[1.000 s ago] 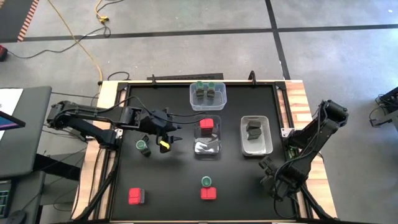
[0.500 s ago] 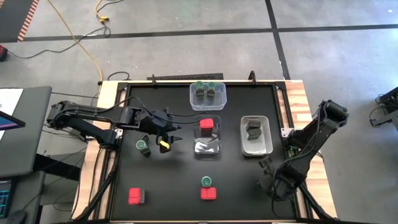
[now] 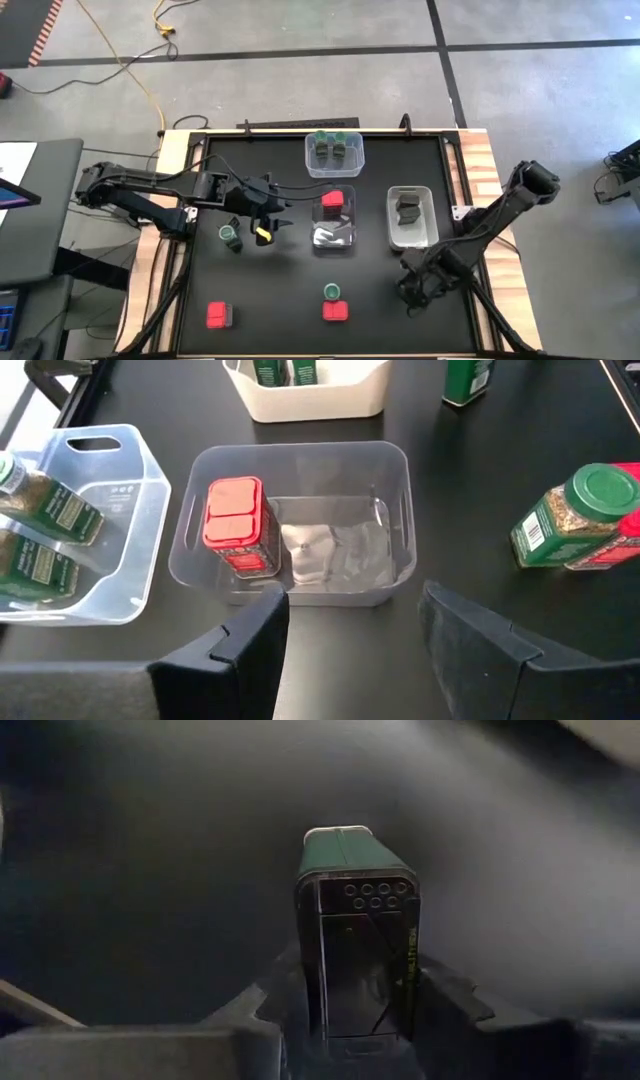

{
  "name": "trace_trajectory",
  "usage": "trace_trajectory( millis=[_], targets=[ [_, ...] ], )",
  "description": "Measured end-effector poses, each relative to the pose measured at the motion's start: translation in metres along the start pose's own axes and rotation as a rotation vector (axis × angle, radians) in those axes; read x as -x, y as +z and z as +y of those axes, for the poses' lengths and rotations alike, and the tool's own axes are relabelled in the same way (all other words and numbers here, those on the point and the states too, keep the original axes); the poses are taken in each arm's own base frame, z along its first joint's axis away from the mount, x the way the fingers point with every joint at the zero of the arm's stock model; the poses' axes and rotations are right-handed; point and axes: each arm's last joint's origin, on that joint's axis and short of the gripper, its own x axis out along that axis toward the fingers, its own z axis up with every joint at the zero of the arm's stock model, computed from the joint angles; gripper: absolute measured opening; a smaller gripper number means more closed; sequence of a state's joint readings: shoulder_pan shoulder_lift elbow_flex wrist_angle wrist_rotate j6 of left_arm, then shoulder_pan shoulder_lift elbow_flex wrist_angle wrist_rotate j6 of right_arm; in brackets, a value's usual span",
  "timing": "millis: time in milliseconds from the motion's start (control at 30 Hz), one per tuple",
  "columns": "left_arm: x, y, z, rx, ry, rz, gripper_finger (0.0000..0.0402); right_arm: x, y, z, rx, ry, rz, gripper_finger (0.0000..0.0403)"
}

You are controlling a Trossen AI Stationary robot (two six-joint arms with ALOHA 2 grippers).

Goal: Sort spices by type
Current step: Put the black seasoning can into the gray bin

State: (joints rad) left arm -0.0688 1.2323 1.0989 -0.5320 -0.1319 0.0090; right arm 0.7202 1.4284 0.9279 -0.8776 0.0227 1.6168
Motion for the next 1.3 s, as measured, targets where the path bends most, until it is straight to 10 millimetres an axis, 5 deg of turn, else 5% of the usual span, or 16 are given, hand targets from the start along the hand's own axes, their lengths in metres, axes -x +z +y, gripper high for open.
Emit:
trace_trajectory(
  millis=[333, 533, 1067, 1300],
  targets=[
    [0.0, 0.0, 0.0, 0.004, 0.0, 0.0, 0.0214, 0.0, -0.001, 0.001, -0.632, 0.014, 0.007, 0.0153],
    [0.0, 0.0, 0.0, 0.005, 0.0, 0.0, 0.0214, 0.0, 0.007, 0.003, -0.748, 0.005, 0.063, 0.0157],
    [0.0, 0.0, 0.0, 0.014, 0.0, 0.0, 0.0214, 0.008, 0.001, 0.004, -0.599, -0.002, 0.081, 0.0176],
    [0.0, 0.005, 0.0, 0.019, 0.0, -0.047, 0.0214, 0.06, 0.01, 0.002, -0.399, 0.084, 0.002, 0.0154]
  ],
)
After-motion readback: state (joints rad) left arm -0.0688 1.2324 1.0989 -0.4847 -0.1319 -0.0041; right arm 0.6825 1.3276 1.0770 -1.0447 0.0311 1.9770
